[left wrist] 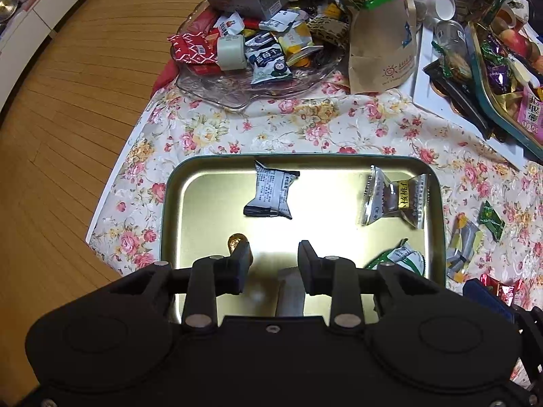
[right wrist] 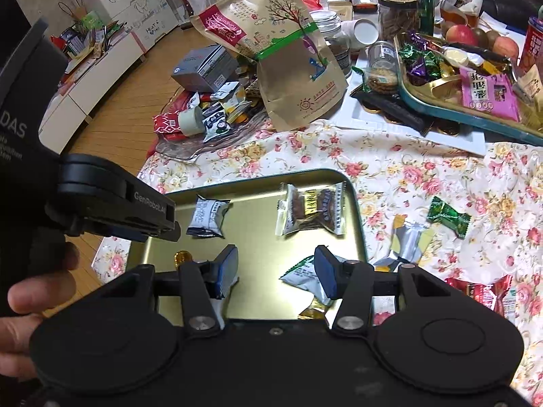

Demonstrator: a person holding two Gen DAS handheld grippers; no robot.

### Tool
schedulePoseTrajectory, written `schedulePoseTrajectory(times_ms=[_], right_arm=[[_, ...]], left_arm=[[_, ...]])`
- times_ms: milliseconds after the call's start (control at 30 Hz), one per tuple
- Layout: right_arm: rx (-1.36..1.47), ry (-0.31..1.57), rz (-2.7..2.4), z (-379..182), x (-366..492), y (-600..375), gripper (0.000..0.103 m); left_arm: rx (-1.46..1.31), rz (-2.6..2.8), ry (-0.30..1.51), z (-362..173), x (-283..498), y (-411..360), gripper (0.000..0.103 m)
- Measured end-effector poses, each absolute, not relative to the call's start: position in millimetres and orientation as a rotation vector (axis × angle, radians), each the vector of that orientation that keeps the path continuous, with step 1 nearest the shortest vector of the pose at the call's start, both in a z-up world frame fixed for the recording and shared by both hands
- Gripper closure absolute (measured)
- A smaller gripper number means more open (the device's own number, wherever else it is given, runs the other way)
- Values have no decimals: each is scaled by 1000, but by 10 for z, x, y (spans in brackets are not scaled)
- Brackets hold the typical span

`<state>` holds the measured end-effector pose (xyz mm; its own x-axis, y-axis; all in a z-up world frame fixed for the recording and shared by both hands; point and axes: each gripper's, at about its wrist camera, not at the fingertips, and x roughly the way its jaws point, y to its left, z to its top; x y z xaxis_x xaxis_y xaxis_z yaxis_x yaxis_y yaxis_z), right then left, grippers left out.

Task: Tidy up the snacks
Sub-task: 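Reach and grasp the white hawthorn strip packet with the right tool while the left tool reaches the silver candy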

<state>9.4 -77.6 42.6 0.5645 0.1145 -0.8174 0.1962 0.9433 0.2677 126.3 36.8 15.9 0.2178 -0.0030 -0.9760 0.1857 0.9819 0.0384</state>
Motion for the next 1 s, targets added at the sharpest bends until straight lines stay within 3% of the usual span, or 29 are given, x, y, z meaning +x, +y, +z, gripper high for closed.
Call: schedulePoseTrajectory(times_ms=[533, 1000], right_arm=[[312, 920, -292, 410, -192, -1633, 51], [517, 949, -490, 243, -724, -2668, 51]], left_arm=[[212, -242, 1335, 234, 1079, -171, 61], [326, -391, 1324, 210, 767, -945, 61]])
